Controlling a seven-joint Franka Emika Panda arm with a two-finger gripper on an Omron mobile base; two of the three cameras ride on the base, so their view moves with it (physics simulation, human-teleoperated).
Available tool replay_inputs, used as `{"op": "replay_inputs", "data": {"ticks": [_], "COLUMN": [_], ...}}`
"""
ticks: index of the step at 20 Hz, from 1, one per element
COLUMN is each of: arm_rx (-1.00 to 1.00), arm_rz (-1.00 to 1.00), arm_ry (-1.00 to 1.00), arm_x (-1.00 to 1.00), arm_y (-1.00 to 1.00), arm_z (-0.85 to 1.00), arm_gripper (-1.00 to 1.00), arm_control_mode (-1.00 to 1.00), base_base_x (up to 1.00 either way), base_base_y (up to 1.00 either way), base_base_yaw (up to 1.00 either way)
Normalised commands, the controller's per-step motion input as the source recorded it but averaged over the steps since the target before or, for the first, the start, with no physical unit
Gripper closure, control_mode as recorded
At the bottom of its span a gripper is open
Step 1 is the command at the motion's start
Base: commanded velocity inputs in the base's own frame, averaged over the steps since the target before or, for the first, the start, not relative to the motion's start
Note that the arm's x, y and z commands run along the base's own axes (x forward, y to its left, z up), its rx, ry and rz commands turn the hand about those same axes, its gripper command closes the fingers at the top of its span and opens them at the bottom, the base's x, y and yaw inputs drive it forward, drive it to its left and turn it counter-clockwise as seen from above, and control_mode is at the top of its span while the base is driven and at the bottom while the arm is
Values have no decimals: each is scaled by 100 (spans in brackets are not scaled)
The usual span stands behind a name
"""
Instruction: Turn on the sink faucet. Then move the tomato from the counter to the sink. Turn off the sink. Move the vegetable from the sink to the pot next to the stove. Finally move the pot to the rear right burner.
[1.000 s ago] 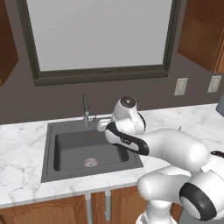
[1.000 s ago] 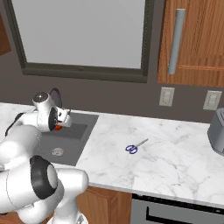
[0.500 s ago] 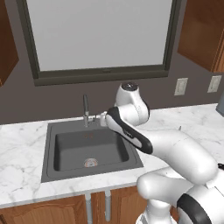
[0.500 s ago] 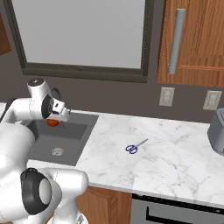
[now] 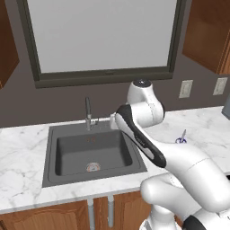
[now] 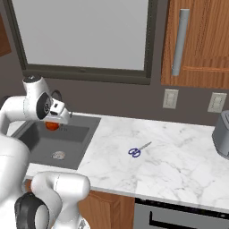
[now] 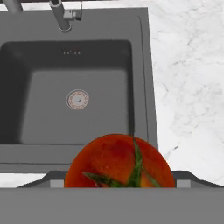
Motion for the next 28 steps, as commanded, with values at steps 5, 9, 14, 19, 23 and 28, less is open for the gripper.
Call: {"op": "replay_inputs", "data": {"ticks": [5,9,14,19,23,28], "arm_rx": [0,0,0,0,0,0], "arm_rz": [0,0,-4,0,0,0], "arm_ry": [1,0,0,0,0,0], "arm_x": [0,0,-1,0,0,0], "arm_y": [0,0,0,0,0,0], "arm_z": [0,0,0,0,0,0], "arm_gripper": [100,100,100,100,100,100], "arm_control_mode": [-100,-100,100,100,100,100], "base_base_x": [0,0,-8,-14,-21,-23], "base_base_y": [0,0,-2,-5,-18,-22], "base_base_yaw": [0,0,-17,-36,-40,-43]}}
